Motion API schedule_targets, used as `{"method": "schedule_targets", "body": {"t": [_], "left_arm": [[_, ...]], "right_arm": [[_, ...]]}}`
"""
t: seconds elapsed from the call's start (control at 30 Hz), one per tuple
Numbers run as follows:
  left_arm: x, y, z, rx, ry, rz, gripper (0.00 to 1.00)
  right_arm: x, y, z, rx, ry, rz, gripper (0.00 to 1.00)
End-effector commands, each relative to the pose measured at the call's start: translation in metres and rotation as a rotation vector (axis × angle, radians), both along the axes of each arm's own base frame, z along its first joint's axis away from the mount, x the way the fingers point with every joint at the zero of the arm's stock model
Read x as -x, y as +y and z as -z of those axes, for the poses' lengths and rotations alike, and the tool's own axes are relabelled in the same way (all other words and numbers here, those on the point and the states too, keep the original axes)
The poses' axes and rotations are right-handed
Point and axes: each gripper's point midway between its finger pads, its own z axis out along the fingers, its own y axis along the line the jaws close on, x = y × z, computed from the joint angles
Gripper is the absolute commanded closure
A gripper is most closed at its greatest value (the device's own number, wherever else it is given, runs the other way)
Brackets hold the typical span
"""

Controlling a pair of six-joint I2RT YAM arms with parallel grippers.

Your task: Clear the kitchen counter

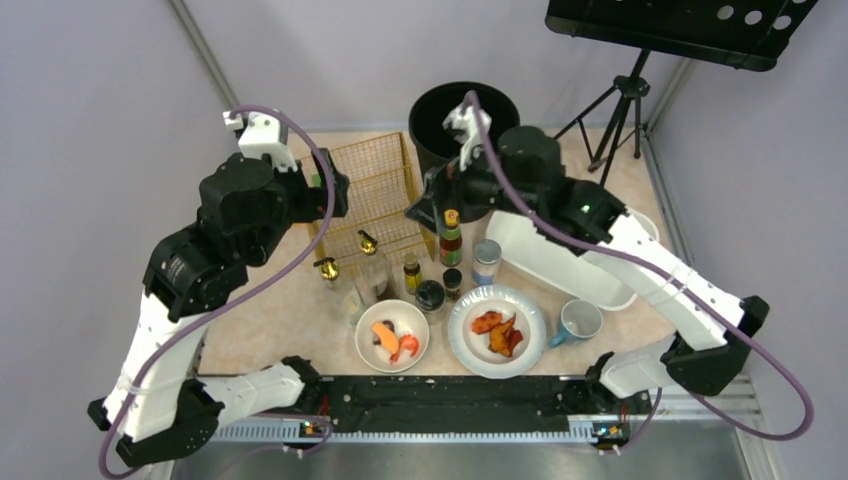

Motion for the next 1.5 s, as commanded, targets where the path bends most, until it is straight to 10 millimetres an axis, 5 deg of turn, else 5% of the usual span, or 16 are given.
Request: {"method": "schedule_targets", "body": {"t": [0.0,0.2,0.57,1.13,1.47], "left_arm": [[0.005,0.021,0.015,-0.072,0.029,-0.067,0.01],[0.009,0.031,0.051,-0.107,0.079,-0.116,0.01],[0.041,0.044,0.056,-0.012,0.053,-0.077,0.01],[0.057,0.055,0.056,0.016,0.014,-0.061,0.01],[0.058,0.056,0.062,0.005,0.020,-0.060,0.01]], "right_arm": [[0.023,0.029,0.015,0.036,-0.044,-0.094,0.03],[0.040,0.046,0.060,0.094,-0.077,-0.146,0.07],[0.036,0.069,0.106,0.052,-0.195,-0.150,0.10],[0.028,0.120,0.121,-0.013,-0.226,-0.129,0.13],[0.015,0.134,0.131,-0.012,-0.241,-0.064,0.25]]}}
